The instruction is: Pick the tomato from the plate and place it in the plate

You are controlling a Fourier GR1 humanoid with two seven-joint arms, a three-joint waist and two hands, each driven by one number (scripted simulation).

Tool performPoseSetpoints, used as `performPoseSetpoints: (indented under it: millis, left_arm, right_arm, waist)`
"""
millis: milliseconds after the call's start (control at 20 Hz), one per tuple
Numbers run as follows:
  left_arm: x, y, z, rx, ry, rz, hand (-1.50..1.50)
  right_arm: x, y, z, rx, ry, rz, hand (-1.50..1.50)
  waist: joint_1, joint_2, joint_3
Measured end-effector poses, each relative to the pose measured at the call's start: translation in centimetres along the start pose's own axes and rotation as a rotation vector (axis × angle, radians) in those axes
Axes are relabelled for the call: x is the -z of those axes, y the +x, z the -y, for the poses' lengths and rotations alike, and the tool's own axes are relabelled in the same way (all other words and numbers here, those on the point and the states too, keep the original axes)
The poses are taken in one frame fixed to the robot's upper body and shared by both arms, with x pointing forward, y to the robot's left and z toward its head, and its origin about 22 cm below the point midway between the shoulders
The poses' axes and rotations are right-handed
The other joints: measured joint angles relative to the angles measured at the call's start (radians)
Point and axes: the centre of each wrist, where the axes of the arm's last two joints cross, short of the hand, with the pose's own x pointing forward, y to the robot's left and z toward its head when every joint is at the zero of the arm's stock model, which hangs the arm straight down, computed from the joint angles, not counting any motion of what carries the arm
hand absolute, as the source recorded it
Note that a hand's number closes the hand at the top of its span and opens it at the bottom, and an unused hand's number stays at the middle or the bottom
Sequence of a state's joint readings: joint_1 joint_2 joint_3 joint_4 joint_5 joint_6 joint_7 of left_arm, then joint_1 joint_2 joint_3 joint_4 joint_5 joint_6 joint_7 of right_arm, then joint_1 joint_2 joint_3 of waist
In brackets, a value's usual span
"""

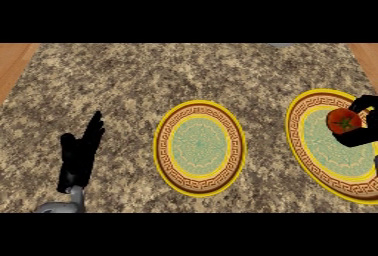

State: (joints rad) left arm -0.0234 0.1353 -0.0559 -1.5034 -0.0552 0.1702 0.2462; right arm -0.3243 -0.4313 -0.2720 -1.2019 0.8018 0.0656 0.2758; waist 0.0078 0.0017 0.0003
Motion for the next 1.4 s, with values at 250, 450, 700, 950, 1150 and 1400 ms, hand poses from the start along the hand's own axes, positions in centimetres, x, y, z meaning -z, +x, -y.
performPoseSetpoints:
  millis: [250,450,700,950,1150,1400]
  left_arm:
    - [-0.4,-0.3,0.2,0.0,0.003,-0.001,0.0]
    - [0.0,-0.2,-0.5,0.002,0.006,-0.004,0.0]
    - [-0.4,-0.6,-0.6,-0.007,0.014,-0.008,0.0]
    - [-0.6,-0.5,-0.7,-0.001,0.025,-0.004,0.0]
    - [-0.1,-0.6,-0.2,-0.005,0.016,-0.004,0.0]
    - [0.3,-0.1,-0.1,0.0,0.014,-0.006,0.0]
  right_arm:
    - [0.1,-2.4,-0.6,-0.002,0.128,0.009,-1.5]
    - [0.3,-2.9,-0.3,0.086,0.137,0.114,-1.5]
    - [0.6,-2.9,1.3,0.396,0.034,0.248,-1.5]
    - [-0.1,-5.7,2.7,0.666,-0.026,0.274,-1.5]
    - [-0.7,-7.9,3.0,0.773,-0.018,0.289,-1.5]
    - [-1.6,-11.3,2.2,0.832,-0.005,0.328,-1.5]
  waist:
    - [-0.004,-0.001,0.0]
    - [-0.006,-0.001,0.0]
    - [-0.015,-0.005,0.001]
    - [-0.021,-0.006,0.0]
    - [-0.015,-0.004,0.0]
    - [-0.01,-0.002,0.0]
